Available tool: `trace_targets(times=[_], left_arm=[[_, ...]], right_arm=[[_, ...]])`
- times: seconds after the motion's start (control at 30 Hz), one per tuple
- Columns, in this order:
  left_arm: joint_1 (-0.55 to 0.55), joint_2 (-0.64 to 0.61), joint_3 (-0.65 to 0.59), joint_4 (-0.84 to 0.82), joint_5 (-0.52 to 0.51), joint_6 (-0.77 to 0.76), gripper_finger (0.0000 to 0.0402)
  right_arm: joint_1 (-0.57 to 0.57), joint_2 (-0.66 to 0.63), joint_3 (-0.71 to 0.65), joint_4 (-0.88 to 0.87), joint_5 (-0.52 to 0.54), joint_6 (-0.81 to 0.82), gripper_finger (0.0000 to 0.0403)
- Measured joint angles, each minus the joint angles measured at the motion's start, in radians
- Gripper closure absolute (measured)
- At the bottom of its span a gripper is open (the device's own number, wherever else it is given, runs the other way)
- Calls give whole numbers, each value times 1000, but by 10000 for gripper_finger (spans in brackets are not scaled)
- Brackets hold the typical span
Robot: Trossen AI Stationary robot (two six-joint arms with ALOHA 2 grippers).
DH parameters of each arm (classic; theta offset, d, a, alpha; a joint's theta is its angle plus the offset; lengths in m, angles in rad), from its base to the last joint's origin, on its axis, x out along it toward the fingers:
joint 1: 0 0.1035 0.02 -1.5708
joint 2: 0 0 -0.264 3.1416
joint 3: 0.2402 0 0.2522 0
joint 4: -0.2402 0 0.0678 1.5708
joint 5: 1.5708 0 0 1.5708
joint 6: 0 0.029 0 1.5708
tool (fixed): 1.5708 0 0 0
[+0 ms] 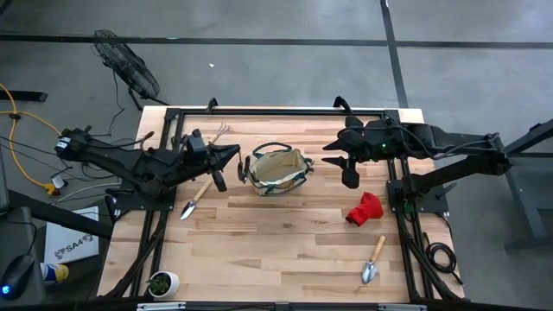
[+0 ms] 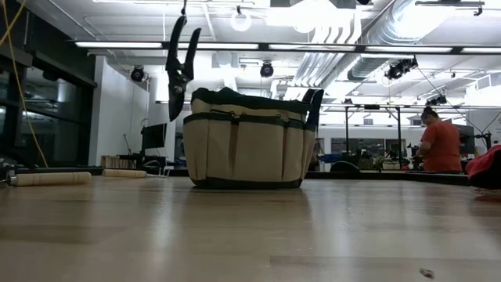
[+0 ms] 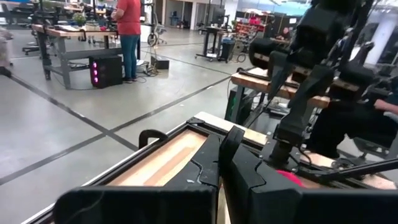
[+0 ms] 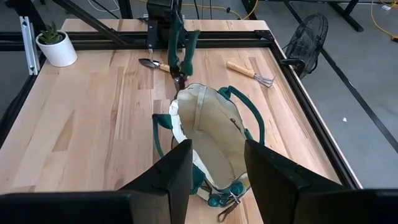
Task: Pick & Place Garden tools in Gardening bag
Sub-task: Put the shear scissors into the gardening bag
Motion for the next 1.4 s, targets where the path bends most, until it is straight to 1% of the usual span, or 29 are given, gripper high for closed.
trace_targets(times=[0.13, 0.3, 0.6, 0.9, 1.13, 1.4], left_arm=[[0, 35, 0, 56, -2, 12, 402], [0, 56, 0, 168, -4, 82, 402], [1, 75, 0, 197, -46, 89, 402], [1, 144, 0, 302, -88, 159, 402], [1, 183, 0, 401, -70, 177, 402], [1, 202, 0, 406, -90, 201, 402]], right_arm=[[0, 0, 0, 0, 0, 0, 264], [0, 0, 0, 0, 0, -1, 264], [0, 0, 0, 0, 0, -7, 264], [0, 0, 0, 0, 0, -6, 264], [0, 0, 0, 0, -1, -6, 264], [0, 0, 0, -5, -1, -5, 264]])
